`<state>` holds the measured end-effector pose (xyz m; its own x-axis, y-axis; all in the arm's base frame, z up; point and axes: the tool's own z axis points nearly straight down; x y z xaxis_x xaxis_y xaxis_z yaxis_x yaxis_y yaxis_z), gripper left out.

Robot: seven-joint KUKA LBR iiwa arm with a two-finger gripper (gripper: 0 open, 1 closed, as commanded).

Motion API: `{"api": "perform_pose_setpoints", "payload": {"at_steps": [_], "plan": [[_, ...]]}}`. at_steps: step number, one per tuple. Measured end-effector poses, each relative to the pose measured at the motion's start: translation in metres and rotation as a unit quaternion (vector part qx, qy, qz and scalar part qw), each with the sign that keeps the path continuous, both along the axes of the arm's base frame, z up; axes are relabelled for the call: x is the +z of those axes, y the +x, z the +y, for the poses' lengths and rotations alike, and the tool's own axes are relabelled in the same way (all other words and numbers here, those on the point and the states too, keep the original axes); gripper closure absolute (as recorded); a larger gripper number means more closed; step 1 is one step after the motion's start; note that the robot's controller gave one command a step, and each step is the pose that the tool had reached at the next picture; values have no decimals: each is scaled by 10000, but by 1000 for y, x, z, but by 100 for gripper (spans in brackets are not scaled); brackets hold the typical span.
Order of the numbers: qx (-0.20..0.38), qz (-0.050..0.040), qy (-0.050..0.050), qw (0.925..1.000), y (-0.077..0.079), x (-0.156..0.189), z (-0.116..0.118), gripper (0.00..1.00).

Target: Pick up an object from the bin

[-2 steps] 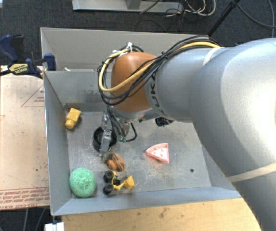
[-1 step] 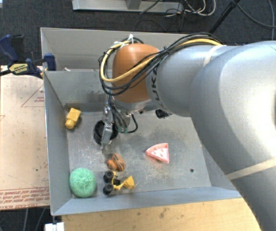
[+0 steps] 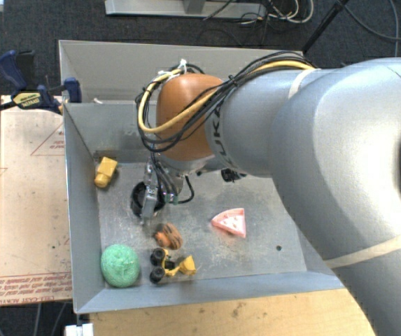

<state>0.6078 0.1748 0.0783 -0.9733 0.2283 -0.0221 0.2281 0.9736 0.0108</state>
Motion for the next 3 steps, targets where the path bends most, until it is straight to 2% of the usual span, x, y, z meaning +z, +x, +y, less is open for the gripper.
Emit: {"api": "perform_pose_setpoints", "payload": {"at_steps": [1, 2, 3], "plan": [[260, -6, 3, 9997, -43, 0, 14, 100], [123, 46, -5, 9999, -33, -1, 35, 100], [225, 86, -17, 9997, -47, 161, 23, 100]]}}
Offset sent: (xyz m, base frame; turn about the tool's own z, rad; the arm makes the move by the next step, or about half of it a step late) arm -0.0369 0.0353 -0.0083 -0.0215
